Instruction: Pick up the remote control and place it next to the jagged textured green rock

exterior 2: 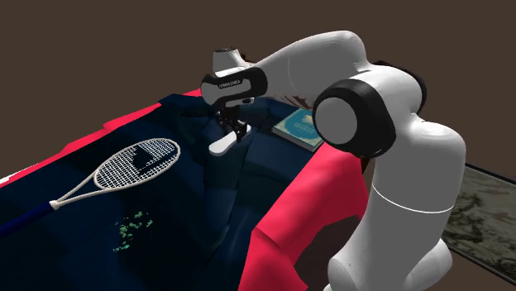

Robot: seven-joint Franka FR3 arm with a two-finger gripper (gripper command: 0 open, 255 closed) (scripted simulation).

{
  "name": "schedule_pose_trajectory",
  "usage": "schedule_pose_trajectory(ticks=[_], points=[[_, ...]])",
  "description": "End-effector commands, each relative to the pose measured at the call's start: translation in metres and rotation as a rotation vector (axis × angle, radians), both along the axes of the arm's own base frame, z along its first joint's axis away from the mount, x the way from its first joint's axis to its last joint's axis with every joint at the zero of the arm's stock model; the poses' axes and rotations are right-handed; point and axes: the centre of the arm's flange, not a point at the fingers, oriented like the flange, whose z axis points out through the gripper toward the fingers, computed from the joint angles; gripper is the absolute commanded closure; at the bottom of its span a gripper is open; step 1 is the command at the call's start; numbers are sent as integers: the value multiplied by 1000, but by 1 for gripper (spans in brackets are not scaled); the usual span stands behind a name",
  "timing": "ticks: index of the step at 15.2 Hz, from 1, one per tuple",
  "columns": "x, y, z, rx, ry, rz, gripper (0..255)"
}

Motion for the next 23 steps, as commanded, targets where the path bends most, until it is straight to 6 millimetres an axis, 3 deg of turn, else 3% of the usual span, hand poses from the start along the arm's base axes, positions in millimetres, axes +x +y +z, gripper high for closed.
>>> schedule_pose_trajectory(ticks=[1, 15, 23], points=[[-14, 25, 2, 0, 0, -1, 255], [-96, 185, 3, 0, 0, -1, 255], [-96, 185, -39, 0, 0, -1, 255]])
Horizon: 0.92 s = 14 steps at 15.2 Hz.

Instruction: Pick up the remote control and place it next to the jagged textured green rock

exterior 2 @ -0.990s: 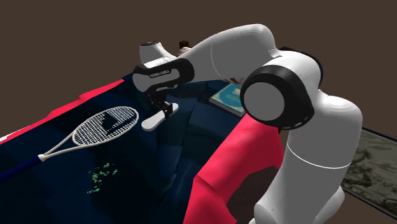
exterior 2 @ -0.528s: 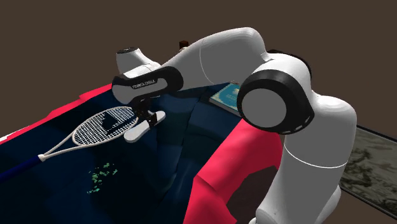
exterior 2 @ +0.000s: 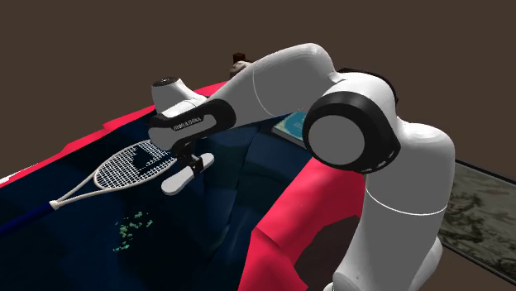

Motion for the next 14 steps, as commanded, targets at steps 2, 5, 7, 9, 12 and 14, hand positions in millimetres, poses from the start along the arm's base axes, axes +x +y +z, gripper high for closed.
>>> schedule_pose_trajectory(ticks=[2, 5, 7, 9, 12, 14], points=[[0, 0, -16, 0, -1, 0, 255], [0, 0, -32, 0, -1, 0, 255], [0, 0, -41, 0, -1, 0, 255], [0, 0, -41, 0, -1, 0, 255], [0, 0, -41, 0, -1, 0, 255], [0, 0, -41, 0, -1, 0, 255]])
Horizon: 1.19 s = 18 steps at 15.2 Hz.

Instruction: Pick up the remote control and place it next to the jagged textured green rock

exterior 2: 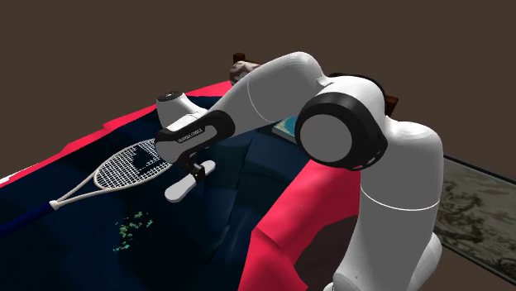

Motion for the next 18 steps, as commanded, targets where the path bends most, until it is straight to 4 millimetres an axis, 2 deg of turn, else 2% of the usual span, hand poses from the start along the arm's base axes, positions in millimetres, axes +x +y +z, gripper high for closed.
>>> schedule_pose_trajectory(ticks=[1, 6, 10, 18], points=[[0, 0, 0, 0, 0, 0, 0], [0, 0, 0, 0, 0, 0, 0], [0, -1, 50, 0, 0, 0, 0], [0, -1, 50, 0, 0, 0, 0]])
